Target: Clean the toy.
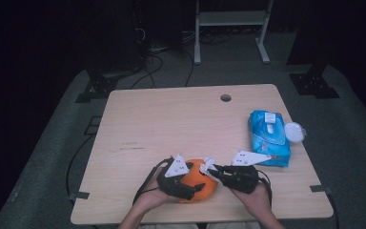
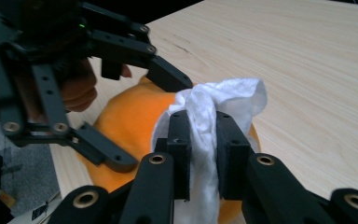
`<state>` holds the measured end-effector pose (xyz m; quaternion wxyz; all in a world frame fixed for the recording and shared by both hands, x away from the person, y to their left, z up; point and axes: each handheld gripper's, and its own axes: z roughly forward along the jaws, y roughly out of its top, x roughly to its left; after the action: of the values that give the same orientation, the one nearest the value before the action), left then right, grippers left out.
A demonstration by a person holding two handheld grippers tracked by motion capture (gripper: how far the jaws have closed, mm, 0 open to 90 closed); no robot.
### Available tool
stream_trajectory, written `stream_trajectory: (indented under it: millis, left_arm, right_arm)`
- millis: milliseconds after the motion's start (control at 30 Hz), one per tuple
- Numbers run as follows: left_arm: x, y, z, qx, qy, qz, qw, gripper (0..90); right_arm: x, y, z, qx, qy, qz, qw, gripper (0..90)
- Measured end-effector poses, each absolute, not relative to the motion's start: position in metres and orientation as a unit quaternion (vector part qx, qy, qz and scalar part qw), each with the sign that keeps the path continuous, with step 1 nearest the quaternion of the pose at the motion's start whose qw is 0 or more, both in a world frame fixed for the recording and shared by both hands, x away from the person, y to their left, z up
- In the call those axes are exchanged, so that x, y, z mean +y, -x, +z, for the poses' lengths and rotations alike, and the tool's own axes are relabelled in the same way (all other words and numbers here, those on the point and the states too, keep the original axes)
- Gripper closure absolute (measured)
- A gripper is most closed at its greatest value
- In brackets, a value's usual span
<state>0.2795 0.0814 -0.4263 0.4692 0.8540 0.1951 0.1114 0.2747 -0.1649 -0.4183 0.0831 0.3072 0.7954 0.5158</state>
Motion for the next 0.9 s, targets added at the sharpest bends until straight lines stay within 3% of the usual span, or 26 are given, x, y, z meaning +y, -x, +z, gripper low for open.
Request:
stream_trajectory:
  millis: [333, 600, 900]
  left_arm:
    - [0.075, -0.284, -0.427, 0.204, -0.849, 0.112, 0.475, 17.4]
    - [0.074, -0.284, -0.428, 0.205, -0.849, 0.111, 0.474, 17.5]
    - [0.075, -0.284, -0.428, 0.207, -0.847, 0.107, 0.477, 17.5]
  right_arm:
    - [-0.185, -0.284, -0.419, 0.795, -0.333, 0.498, 0.098, 77.0]
    - [-0.240, -0.277, -0.419, 0.798, -0.353, 0.468, 0.141, 75.9]
    - [-0.291, -0.269, -0.430, 0.793, -0.389, 0.441, 0.156, 66.6]
